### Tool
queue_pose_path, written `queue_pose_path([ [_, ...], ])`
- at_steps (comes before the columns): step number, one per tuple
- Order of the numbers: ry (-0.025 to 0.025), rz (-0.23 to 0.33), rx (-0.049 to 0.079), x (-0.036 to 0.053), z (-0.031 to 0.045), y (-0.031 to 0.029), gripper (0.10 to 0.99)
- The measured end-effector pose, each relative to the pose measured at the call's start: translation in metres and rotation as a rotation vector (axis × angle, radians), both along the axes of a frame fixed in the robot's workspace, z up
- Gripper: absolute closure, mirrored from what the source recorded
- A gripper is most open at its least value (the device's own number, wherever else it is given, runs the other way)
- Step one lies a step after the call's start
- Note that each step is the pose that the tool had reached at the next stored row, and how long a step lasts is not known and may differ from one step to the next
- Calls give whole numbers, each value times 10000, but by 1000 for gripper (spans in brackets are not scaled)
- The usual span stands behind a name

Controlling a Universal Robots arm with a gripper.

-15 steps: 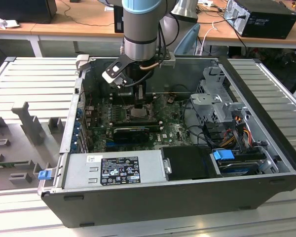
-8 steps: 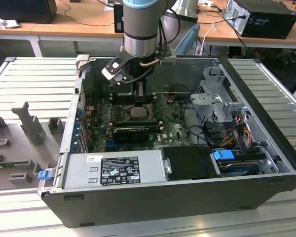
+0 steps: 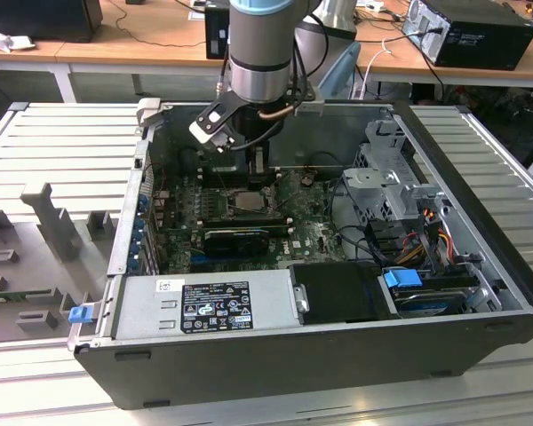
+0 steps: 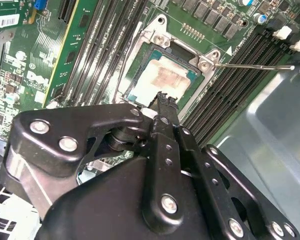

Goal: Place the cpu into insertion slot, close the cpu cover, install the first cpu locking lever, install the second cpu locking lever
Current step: 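Close the cpu cover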

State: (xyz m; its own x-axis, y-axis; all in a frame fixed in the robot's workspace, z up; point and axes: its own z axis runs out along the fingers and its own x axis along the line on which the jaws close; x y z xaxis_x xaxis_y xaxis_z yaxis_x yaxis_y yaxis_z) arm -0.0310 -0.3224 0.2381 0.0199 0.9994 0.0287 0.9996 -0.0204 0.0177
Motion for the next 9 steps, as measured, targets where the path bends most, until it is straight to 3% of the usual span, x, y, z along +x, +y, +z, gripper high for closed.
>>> queue_pose_path([
  [5, 0, -1, 6, 13, 17, -1, 980],
  [9, 0, 0, 7, 13, 113, 0, 980],
])
